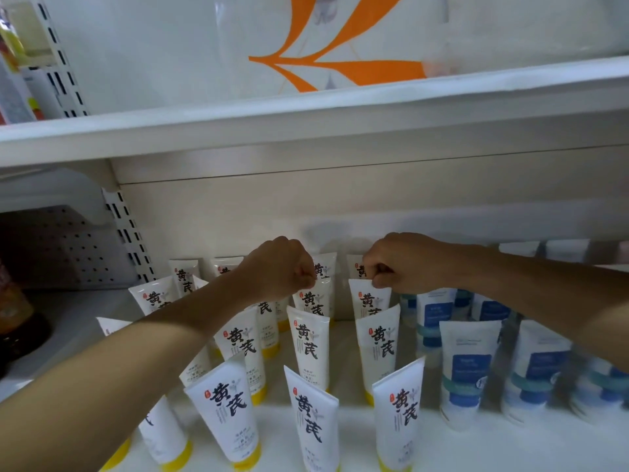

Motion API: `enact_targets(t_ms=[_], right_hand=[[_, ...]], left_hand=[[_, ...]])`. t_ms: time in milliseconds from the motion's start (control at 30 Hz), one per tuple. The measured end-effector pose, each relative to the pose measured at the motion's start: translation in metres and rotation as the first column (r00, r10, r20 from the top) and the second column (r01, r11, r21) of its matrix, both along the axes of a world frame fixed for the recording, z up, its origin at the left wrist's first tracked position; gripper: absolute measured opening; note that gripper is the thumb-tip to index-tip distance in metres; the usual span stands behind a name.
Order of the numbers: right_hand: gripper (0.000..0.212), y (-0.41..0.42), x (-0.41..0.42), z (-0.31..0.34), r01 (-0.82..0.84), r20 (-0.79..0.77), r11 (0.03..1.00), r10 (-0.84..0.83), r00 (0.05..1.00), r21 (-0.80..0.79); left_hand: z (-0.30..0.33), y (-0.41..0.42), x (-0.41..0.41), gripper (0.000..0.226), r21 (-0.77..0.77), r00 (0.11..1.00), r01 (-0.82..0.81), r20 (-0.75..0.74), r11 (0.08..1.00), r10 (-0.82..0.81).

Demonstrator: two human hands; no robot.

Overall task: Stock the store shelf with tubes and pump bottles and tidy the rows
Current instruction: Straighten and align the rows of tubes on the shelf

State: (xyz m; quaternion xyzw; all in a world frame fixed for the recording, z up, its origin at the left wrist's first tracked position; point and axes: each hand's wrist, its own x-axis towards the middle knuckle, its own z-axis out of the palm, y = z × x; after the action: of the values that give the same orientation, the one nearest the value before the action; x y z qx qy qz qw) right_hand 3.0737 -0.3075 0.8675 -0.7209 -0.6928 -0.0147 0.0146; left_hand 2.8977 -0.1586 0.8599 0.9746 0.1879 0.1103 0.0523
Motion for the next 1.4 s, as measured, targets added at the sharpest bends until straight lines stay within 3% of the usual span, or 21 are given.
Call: enact_targets(t_ms=[567, 1400], right_hand=[[0.014, -0.0091, 0.0071, -0.0034, -0.021, -0.098, 1.0, 0.022, 0.995, 0.012], [0.012, -0.0099, 0.007, -0.0051, 0.001, -0.108, 1.0, -0.002, 0.994, -0.003]], left_hand=[[-0.0053, -0.0025, 0.0009, 0.011, -0.024, 0.995, 0.098, 0.008, 0.995, -0.098], [-0.0043, -0.0022, 0.0047, 0.01, -0.036, 0.998, 0.056, -0.042, 0.998, -0.057]])
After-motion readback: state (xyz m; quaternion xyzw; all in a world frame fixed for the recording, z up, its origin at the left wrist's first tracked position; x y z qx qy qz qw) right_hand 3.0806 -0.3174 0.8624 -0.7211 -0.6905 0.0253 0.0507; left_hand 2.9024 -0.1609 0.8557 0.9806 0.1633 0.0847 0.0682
